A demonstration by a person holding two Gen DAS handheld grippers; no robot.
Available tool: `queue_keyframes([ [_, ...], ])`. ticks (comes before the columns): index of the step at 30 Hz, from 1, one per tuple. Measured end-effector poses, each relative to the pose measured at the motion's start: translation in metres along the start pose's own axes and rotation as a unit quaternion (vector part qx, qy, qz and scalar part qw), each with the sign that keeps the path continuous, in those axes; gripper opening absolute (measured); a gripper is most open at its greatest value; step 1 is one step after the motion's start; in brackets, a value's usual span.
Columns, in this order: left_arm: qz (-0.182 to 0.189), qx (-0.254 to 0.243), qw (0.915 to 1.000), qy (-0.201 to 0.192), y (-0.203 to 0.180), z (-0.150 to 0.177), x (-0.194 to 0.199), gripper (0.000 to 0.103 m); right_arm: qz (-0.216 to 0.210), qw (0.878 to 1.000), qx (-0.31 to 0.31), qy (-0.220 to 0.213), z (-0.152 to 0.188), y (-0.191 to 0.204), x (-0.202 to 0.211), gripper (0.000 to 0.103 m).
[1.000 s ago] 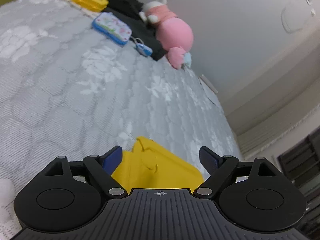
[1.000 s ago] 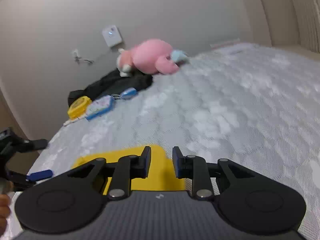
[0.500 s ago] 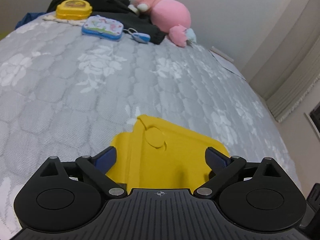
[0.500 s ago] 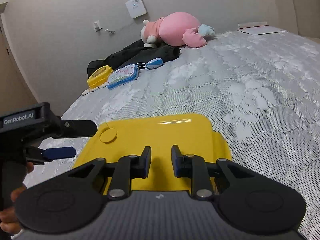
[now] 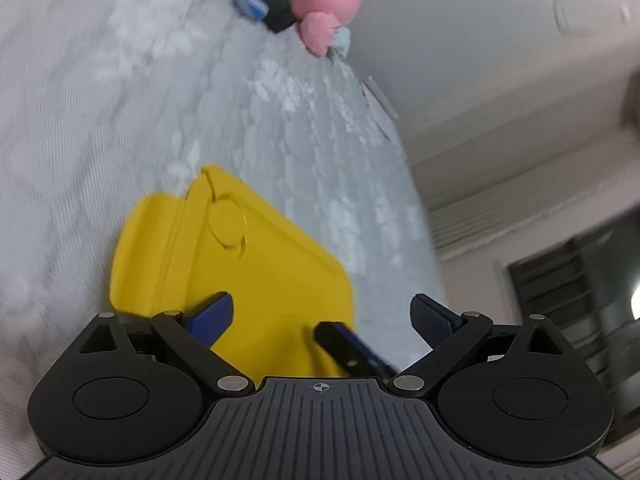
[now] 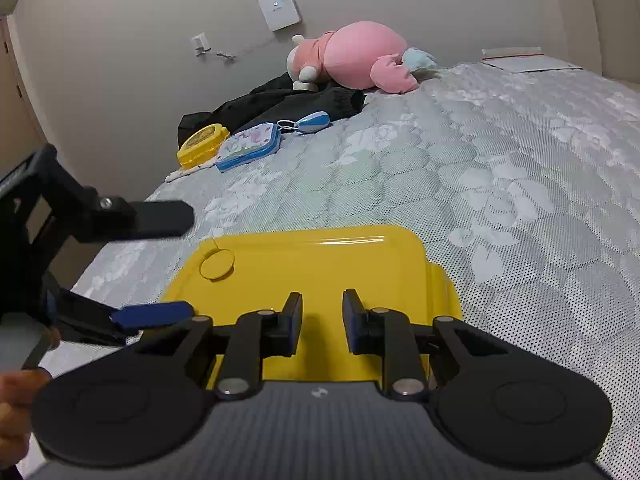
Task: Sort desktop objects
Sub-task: 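Lower the yellow lid flat onto the glass container rim with both grippers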
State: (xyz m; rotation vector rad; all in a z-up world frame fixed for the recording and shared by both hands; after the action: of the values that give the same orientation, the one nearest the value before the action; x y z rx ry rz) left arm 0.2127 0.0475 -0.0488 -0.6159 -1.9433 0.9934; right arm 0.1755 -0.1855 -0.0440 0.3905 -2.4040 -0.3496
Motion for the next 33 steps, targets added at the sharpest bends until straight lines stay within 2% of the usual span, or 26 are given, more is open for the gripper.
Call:
queue_keyframes([
  [4,0.019,0.031,0.9992,0.013,0.012,-0.003,0.0,0.098,-0.008,1.0,-0.01,0.004,0.0,-0.003,0.0,0.025],
  [7,0.011,0.021,0.9995,0.019,0.012,-0.001,-0.002,0.093,-0.003,1.0,-0.011,0.009,0.0,-0.003,0.001,0.021],
  [9,-0.014,-0.006,0.9999,0.008,0.011,-0.003,-0.006,0.07,0.018,1.0,0.011,0.006,0.001,0.0,-0.001,0.009],
  [10,-0.018,-0.006,0.9998,0.006,0.012,-0.004,-0.007,0.059,0.025,1.0,0.019,0.003,0.002,0.002,-0.001,0.008],
  [12,-0.026,-0.007,0.9996,0.002,0.014,-0.007,-0.01,0.061,0.024,1.0,0.015,0.002,0.001,0.001,-0.002,0.008],
  [15,-0.017,0.0,0.9998,0.002,0.015,-0.009,-0.008,0.068,0.021,1.0,0.005,0.002,0.0,-0.002,-0.002,0.008],
  [17,0.006,0.015,0.9998,-0.01,0.016,-0.012,-0.003,0.087,0.024,1.0,0.011,0.002,-0.001,0.0,-0.004,0.008],
  [18,0.013,0.014,0.9994,-0.03,0.016,-0.016,0.003,0.087,0.031,0.999,0.013,0.002,-0.003,0.001,-0.004,0.005],
  [20,0.027,0.012,0.997,-0.072,0.014,-0.024,0.018,0.088,0.04,0.999,0.004,-0.005,-0.008,0.003,-0.004,0.008],
  [23,0.014,0.006,0.9901,-0.139,0.017,-0.035,0.043,0.094,0.03,0.999,0.016,-0.019,-0.021,0.018,-0.01,0.007],
  [28,-0.026,0.045,0.99,-0.131,0.037,-0.039,0.045,0.095,-0.031,0.999,0.034,0.013,-0.028,0.061,-0.038,0.007],
  [31,-0.036,0.02,0.9918,-0.121,0.03,-0.038,0.044,0.097,-0.029,0.998,0.051,0.039,-0.017,0.071,-0.05,0.007],
  [33,-0.033,-0.008,0.9921,-0.121,0.021,-0.037,0.046,0.099,-0.024,0.997,0.067,0.034,-0.011,0.071,-0.052,0.005],
])
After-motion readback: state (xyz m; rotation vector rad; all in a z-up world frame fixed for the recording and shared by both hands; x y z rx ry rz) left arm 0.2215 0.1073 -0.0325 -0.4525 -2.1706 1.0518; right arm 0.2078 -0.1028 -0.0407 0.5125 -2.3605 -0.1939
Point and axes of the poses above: each gripper's, at about its wrist camera, not at the fingertips, and x roughly against the way its jaws point, y to its left, z to its underside, the point moved 3 cm from there along -x, roughly the way its jaws point, and after that the axes turned 1 degree about -x, right-handed, at the moved point
